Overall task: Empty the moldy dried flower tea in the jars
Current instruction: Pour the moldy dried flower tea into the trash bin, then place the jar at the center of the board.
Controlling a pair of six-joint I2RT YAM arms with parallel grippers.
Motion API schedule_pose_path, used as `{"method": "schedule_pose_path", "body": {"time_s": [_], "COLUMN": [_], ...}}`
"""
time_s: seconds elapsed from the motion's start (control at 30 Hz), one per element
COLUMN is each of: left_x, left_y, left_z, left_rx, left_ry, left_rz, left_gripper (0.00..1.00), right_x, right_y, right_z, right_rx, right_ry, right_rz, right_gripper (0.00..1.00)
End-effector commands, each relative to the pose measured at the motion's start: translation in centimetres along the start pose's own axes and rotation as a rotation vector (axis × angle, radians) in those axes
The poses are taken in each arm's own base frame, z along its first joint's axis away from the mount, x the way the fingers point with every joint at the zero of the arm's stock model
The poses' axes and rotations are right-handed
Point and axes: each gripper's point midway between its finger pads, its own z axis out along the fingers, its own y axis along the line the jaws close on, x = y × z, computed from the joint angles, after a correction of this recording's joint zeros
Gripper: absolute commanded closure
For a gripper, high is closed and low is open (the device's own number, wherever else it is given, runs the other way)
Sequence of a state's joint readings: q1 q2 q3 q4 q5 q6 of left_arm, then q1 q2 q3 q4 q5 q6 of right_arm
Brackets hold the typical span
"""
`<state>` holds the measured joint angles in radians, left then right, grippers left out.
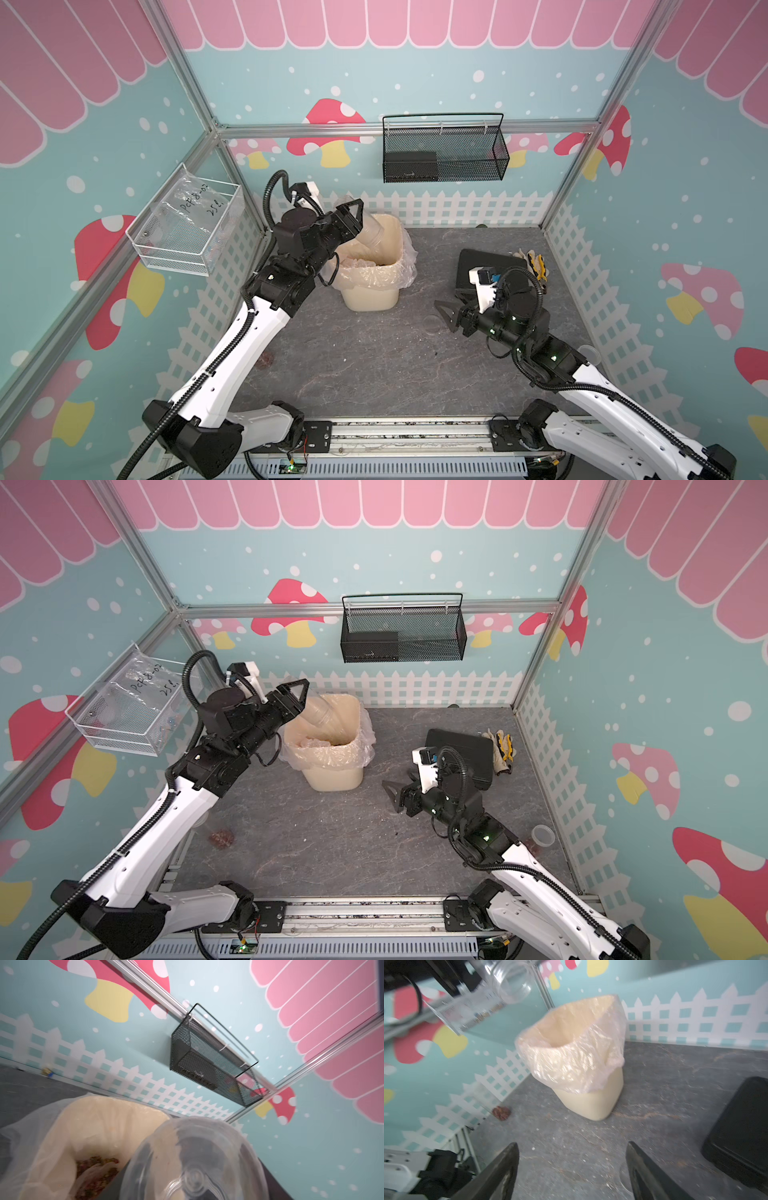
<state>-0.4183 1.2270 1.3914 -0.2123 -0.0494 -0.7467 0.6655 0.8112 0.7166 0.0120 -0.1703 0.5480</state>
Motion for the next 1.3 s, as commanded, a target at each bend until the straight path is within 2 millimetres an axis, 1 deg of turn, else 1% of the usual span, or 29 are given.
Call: {"method": "schedule_pose_path", "body": {"time_s": [0.0,0.07,0.17,0.23,0.3,0.53,0.6,0.7,0.77,0.83,0.97,1.13,1.2,1.27], "left_x": [0.8,1.3,1.9,2.1,2.1,2.6,2.6,2.9,3.4,3.7,4.5,5.4,5.6,5.8], "left_y": [-1.7,-2.0,-2.3,-2.5,-2.7,-3.0,-3.2,-3.2,-3.1,-3.2,-3.4,-3.1,-3.2,-3.3], "left_z": [-0.7,-1.1,-1.6,-2.0,-2.4,-3.1,-3.1,-3.2,-3.0,-3.0,-2.9,-2.8,-2.8,-2.8], "left_rx": [0.120,0.155,0.195,0.206,0.224,0.248,0.259,0.254,0.253,0.257,0.265,0.259,0.263,0.265], "left_ry": [0.036,0.055,0.085,0.096,0.097,0.114,0.116,0.125,0.132,0.138,0.154,0.171,0.173,0.176], "left_rz": [-0.230,-0.311,-0.377,-0.400,-0.420,-0.457,-0.459,-0.447,-0.448,-0.446,-0.445,-0.444,-0.444,-0.435], "left_gripper": [1.00,1.00,1.00,1.00,1.00,1.00,1.00,1.00,1.00,1.00,1.00,1.00,1.00,1.00], "right_x": [-5.6,-7.2,-8.9,-9.7,-10.3,-11.2,-11.3,-11.7,-12.0,-12.1,-12.3,-12.5,-12.5,-12.5], "right_y": [4.8,6.5,8.2,8.9,9.2,9.8,9.7,10.3,10.9,11.1,11.6,12.1,12.2,12.3], "right_z": [-0.6,-0.3,0.3,0.8,1.4,3.6,4.3,4.9,5.3,5.9,6.8,7.7,8.0,8.3], "right_rx": [-0.233,-0.326,-0.425,-0.465,-0.486,-0.548,-0.544,-0.573,-0.599,-0.605,-0.627,-0.638,-0.643,-0.646], "right_ry": [-0.153,-0.181,-0.194,-0.196,-0.200,-0.195,-0.187,-0.185,-0.185,-0.177,-0.166,-0.157,-0.152,-0.151], "right_rz": [0.103,0.153,0.199,0.217,0.238,0.289,0.298,0.301,0.300,0.304,0.314,0.325,0.332,0.340], "right_gripper": [0.19,0.23,0.25,0.27,0.28,0.31,0.34,0.37,0.37,0.37,0.40,0.53,0.60,0.70]}}
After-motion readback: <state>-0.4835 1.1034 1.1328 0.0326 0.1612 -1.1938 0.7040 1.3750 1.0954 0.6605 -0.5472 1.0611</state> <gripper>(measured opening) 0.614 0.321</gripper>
